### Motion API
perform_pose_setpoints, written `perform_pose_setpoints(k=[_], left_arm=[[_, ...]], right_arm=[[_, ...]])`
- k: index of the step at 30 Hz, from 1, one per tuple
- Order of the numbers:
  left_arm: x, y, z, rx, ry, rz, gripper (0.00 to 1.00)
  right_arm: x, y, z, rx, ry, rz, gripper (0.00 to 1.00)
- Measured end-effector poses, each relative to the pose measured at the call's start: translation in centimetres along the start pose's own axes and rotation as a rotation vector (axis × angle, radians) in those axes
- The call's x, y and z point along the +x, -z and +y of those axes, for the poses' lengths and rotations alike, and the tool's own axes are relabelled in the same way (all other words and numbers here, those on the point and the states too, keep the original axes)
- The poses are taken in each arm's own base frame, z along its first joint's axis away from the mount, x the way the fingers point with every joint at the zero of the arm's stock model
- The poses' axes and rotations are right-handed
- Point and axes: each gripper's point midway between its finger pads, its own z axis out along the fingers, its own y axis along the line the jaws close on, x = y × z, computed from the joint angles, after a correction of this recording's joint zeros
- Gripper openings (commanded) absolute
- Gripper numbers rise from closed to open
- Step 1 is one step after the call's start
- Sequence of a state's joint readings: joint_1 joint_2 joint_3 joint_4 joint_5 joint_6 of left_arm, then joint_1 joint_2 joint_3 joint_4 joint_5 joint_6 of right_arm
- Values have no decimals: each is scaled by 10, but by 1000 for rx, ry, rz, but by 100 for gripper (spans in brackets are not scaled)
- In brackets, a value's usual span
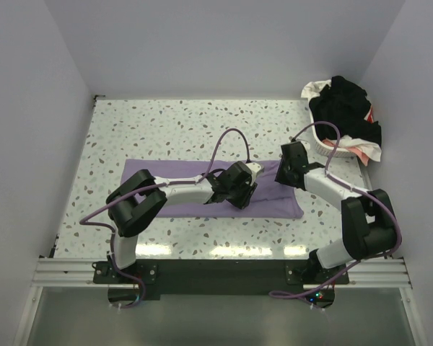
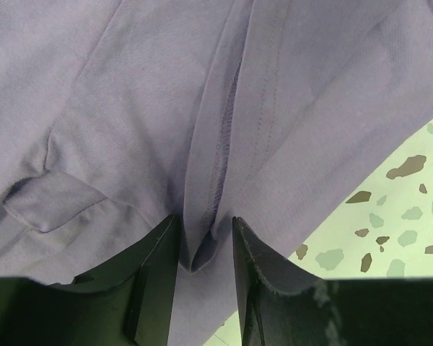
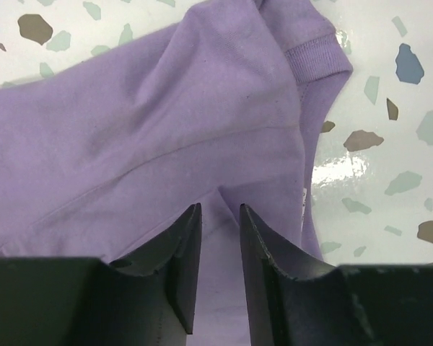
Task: Fold and stack the t-shirts
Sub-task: Fold the tshirt
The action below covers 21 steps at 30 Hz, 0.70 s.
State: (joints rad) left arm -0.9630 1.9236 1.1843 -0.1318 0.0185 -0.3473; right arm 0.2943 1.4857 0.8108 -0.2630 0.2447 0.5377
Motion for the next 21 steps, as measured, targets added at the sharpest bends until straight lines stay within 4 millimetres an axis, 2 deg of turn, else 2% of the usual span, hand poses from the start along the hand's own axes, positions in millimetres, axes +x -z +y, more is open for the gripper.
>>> perform_pose_setpoints(k=[10, 19, 21], left_arm=[[0, 0, 0, -2, 0, 2, 39], [1, 2, 1, -3, 0, 4, 39], [2, 2, 1, -6, 0, 5, 38]], right_arm=[[12, -13, -4, 24, 18, 42, 34], [12, -11, -3, 15, 15, 37, 6], [11, -6, -2, 4, 12, 30, 5]])
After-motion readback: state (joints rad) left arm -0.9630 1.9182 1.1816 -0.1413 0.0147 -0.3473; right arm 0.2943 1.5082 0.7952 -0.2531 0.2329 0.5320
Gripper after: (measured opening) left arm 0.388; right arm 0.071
